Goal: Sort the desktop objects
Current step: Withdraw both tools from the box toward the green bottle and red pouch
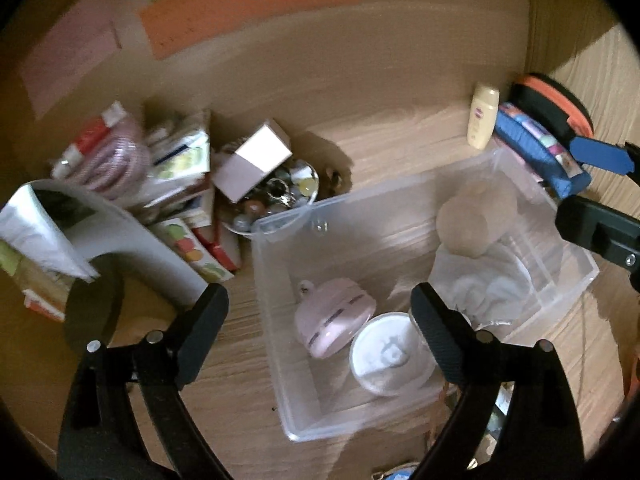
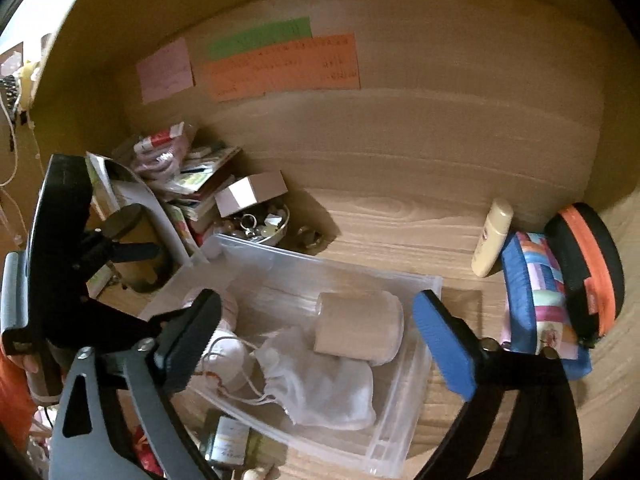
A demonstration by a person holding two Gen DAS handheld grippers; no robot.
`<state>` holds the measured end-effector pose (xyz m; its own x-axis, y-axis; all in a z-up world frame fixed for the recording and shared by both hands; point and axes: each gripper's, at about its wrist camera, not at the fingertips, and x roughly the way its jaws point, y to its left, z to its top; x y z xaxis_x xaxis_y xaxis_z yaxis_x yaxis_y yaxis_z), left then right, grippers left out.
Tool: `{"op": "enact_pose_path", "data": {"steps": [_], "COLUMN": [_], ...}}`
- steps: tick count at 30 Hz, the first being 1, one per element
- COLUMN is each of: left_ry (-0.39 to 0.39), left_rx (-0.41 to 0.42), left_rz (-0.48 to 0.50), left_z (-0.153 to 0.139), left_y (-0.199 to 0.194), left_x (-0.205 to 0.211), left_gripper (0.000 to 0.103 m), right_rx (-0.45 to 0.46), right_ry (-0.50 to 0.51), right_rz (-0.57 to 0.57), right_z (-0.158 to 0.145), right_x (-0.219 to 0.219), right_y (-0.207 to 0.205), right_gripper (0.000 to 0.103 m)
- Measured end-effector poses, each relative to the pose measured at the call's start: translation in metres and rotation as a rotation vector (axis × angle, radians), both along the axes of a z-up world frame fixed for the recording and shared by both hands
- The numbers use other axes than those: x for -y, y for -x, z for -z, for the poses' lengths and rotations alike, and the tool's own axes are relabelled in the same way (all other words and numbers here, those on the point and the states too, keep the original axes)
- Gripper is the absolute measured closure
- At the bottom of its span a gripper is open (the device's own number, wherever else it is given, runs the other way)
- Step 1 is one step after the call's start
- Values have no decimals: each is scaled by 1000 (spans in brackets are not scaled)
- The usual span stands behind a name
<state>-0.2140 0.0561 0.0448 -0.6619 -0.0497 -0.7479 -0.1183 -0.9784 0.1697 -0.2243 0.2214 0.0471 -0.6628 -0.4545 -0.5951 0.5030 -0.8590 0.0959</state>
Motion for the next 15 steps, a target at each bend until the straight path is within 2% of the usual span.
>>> {"op": "enact_pose_path", "data": {"steps": [5,9,15], "left_ry": [-16,-8,4], "left_rx": [-70,-143,-225], "left_rz": [-7,-5,4], "left_z": [-11,-22,-31], "left_y": [-23,-50,-83], "left_x": [5,8,10], "left_gripper": [8,3,2], "right_rx": [-54,-97,-180], "right_ry": [-35,-69,-129], "right_rz": [29,35,35], "right_z": [-6,-9,-12], "right_x": [0,3,16], "right_y": [-24,-45,-79], "right_gripper": [2,1,1]}}
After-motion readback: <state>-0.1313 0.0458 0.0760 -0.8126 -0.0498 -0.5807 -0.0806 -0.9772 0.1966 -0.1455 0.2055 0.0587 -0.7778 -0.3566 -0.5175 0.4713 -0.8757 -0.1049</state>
